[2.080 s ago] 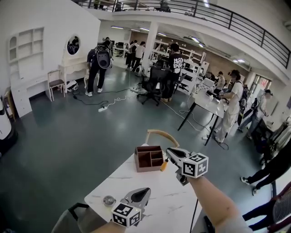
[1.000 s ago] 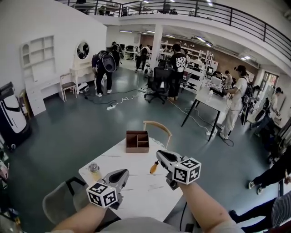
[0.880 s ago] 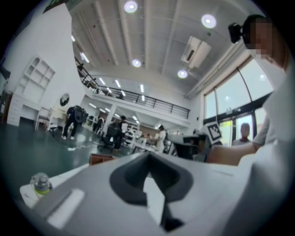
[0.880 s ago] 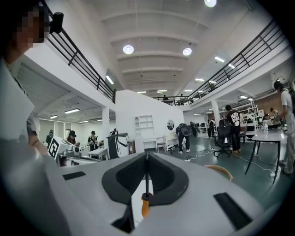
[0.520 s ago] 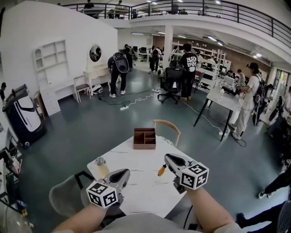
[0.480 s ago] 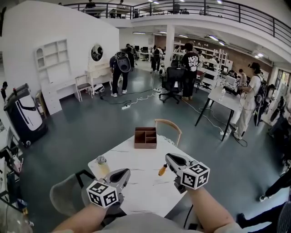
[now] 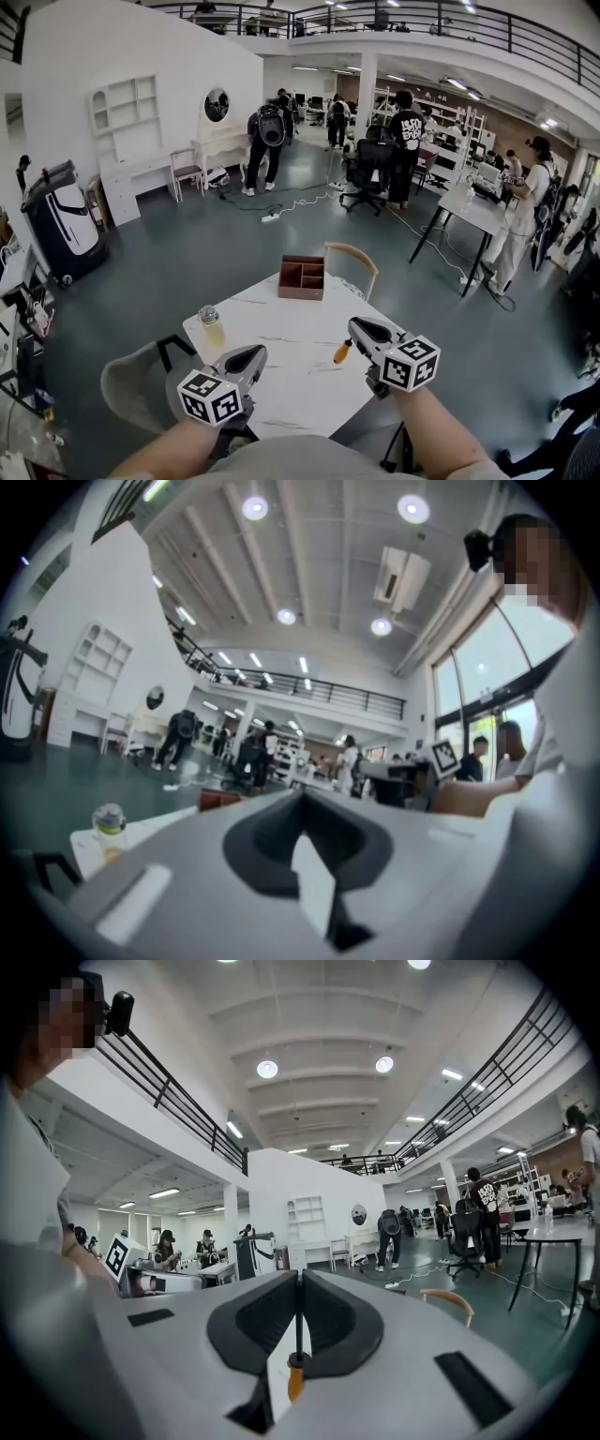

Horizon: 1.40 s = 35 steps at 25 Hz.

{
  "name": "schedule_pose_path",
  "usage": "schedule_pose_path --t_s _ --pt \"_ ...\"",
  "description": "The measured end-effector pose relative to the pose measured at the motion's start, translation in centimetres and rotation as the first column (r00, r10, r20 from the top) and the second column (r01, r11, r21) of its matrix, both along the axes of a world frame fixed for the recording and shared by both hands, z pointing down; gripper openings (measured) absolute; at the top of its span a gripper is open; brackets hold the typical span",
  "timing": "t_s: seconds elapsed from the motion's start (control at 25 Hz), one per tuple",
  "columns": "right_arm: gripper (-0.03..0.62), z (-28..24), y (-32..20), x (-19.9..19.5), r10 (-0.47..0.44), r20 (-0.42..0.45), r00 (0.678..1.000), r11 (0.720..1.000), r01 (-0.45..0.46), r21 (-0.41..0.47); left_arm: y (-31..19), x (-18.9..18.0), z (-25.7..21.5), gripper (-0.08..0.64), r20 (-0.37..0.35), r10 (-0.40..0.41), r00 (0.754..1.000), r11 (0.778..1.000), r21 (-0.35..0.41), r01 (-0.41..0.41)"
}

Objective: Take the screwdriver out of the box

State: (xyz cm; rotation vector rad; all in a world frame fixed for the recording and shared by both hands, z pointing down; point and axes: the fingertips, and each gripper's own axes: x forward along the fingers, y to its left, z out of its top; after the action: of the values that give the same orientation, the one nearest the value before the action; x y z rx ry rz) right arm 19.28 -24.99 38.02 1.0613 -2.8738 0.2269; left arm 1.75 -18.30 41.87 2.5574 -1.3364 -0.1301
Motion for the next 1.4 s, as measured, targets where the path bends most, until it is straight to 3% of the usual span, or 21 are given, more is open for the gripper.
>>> schedule_pose_path --t_s 0.52,1.4 --pt "0.021 -0.8 0.4 2.1 -0.005 0.000 1.000 1.000 0.005 0.015 -0.3 1.9 -0.8 0.005 -0.012 -0.007 1.000 1.000 0.020 0.007" --pt "0.021 -0.9 0.2 2.8 0.005 0.020 1.000 1.000 -0.005 0.007 -0.6 1.9 -0.4 0.005 -0.028 -0.015 0.999 1.000 0.016 0.015"
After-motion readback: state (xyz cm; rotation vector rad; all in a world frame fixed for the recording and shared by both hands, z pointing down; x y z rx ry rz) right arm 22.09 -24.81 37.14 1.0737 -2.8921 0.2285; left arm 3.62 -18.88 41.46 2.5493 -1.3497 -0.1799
